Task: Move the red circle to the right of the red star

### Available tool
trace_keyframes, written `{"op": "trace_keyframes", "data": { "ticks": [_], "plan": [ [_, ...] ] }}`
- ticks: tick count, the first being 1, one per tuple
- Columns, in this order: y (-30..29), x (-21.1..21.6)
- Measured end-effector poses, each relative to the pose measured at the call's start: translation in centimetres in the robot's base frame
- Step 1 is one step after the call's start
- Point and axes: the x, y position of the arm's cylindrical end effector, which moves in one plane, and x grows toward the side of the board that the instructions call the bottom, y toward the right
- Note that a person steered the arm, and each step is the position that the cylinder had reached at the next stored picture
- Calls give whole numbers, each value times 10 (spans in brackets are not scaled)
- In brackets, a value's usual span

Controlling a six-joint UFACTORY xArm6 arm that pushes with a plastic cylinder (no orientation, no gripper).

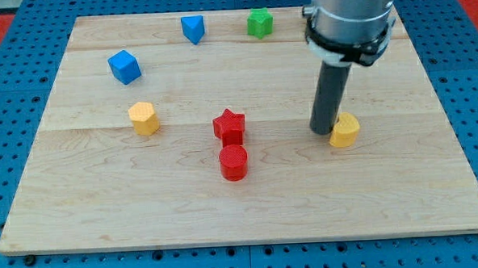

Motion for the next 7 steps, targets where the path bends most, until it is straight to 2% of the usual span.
{"op": "trace_keyframes", "data": {
  "ticks": [1,3,4,5,7],
  "plan": [
    [-24,23],
    [-53,108],
    [-111,112],
    [-131,74],
    [-151,63]
  ]
}}
